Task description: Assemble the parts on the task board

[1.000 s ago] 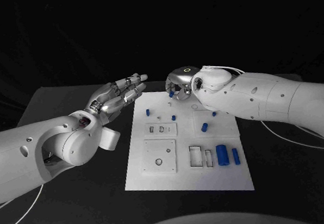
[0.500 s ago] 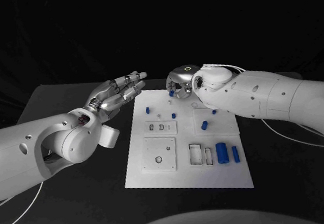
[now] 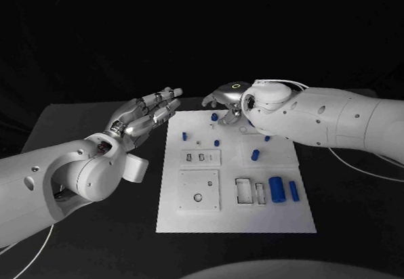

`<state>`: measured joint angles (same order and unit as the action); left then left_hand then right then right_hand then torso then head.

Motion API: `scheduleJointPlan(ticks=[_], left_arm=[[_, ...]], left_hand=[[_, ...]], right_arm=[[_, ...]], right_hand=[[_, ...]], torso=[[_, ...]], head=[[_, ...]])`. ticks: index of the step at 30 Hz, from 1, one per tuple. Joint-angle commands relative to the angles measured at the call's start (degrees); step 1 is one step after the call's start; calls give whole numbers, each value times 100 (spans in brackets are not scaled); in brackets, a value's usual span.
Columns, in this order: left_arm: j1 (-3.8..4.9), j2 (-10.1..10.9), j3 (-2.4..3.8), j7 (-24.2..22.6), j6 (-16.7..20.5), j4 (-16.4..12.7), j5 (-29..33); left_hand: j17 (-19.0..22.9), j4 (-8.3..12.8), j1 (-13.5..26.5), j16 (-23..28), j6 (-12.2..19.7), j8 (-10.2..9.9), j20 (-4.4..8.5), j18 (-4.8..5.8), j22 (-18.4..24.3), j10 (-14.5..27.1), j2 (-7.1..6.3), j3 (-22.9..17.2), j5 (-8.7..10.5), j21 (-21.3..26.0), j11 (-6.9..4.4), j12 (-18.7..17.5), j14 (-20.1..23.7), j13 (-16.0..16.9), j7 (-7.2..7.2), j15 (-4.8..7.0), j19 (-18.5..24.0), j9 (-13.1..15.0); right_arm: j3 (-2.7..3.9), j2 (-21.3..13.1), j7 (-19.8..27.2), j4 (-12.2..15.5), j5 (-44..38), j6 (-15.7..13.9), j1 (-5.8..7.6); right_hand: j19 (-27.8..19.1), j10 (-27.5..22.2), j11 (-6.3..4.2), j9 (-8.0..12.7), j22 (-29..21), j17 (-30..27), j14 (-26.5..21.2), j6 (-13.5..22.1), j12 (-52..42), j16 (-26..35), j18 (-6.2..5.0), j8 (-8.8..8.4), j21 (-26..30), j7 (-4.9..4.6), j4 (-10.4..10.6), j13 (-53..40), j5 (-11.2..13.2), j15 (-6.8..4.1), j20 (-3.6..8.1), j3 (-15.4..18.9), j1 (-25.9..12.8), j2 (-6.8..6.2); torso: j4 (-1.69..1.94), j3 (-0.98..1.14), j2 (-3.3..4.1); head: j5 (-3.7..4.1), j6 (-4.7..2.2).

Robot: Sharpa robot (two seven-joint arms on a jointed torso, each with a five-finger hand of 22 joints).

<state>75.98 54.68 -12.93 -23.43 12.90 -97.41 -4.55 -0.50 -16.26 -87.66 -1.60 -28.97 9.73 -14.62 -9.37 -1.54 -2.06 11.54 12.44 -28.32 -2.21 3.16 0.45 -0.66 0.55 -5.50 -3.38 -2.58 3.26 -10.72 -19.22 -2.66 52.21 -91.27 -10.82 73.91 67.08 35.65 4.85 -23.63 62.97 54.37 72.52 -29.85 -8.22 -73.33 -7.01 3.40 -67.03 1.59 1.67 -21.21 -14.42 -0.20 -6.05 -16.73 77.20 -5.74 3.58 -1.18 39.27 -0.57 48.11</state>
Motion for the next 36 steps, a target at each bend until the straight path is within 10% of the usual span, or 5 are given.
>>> scheduleJointPlan(ticks=[1,14,16,24,36], left_arm=[[7,-17,6,-38,-70,3,-26],[6,18,5,-46,-69,9,-26],[5,7,5,-44,-71,21,-26],[1,-49,3,-35,-109,67,-26],[-5,-85,1,-34,-179,100,-26]], left_hand=[[-6,3,-69,-21,-20,28,-35,-97,38,-7,-1,-22,-28,-33,45,14,-6,8,-4,-30,8,7],[-7,5,-75,-23,-19,31,-36,-97,36,-15,0,-25,-36,-36,48,16,-7,10,-6,-31,6,6],[-7,5,-75,-23,-19,31,-36,-97,36,-15,0,-25,-36,-36,48,16,-7,10,-6,-31,6,6],[-8,6,-80,-27,-19,34,-37,-97,36,-23,2,-27,-41,-38,53,18,-8,12,-10,-30,4,6],[-10,8,-104,-38,-34,56,-40,-96,36,-81,15,-41,-42,-39,80,34,-13,27,-35,-56,3,7]], right_arm=[[-1,-120,-18,106,-44,-256,4],[-6,-1798,491,1845,511,-1338,380],[-10,-2092,451,2093,623,-1296,437],[-42,-2624,-7,2409,698,-713,503],[-79,-2643,-454,2251,364,-248,378]], right_hand=[[-68,-68,-10,191,-68,-85,-75,202,91,50,-55,-27,93,16,6,-32,35,2,-9,76,54,11],[-1705,1587,-134,253,-1534,-2061,-1980,-1173,-1922,1889,-289,269,2206,-545,62,-1983,-190,110,-130,186,295,206],[-1551,1313,-171,289,-1469,-1215,-1662,-1423,-3478,1166,-327,266,2198,-542,153,-3289,-26,4,-197,258,253,303],[864,5429,-333,-168,1485,3548,1735,-1665,-8175,-1660,289,345,-920,-692,707,-6876,166,-62,24,711,-355,252],[2207,5435,-279,-683,2650,3563,1748,-1579,-8178,-1667,675,382,-2232,-806,894,-6879,-336,-44,24,846,-620,244]], torso=[[0,-2,-6],[-18,-4,-7],[-26,-5,-6],[-20,12,1],[11,-6,-9]], head=[[23,-6],[-10,-61],[5,-73],[22,-95],[44,-106]])
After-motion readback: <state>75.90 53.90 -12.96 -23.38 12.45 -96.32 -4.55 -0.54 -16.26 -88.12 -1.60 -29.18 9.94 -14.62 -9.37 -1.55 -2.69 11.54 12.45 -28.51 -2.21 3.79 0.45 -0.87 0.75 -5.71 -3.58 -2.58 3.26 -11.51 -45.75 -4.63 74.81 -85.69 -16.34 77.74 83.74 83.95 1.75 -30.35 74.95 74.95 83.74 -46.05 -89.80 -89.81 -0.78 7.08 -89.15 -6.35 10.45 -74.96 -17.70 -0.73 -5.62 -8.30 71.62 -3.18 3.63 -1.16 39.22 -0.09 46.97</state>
